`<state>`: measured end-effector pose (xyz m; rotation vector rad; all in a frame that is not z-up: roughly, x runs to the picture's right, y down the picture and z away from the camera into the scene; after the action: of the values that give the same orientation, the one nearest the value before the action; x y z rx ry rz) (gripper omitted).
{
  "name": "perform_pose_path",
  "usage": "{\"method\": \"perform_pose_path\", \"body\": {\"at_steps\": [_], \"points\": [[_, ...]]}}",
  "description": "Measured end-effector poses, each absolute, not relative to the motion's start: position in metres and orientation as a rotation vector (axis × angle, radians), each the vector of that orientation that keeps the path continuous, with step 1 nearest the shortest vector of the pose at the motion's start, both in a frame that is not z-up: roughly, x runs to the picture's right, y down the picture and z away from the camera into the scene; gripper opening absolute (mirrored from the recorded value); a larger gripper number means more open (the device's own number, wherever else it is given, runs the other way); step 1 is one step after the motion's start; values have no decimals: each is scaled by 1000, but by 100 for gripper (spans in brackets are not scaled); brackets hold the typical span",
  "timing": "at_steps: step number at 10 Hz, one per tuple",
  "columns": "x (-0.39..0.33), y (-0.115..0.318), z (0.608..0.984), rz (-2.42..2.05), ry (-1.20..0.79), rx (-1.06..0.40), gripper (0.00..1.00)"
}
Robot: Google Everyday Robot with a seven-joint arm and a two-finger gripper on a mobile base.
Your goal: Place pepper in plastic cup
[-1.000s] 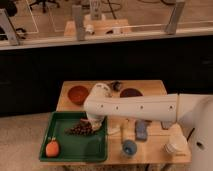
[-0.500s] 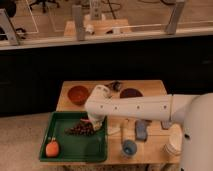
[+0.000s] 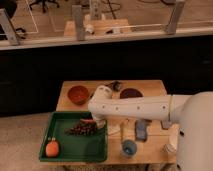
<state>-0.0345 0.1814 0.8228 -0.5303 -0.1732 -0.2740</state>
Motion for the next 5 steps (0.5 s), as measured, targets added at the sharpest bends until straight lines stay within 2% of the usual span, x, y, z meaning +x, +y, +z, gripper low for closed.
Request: {"method": "perform_pose_path", "body": {"at_steps": [5], "points": [[-21, 182, 828, -278, -150, -508, 57]]}}
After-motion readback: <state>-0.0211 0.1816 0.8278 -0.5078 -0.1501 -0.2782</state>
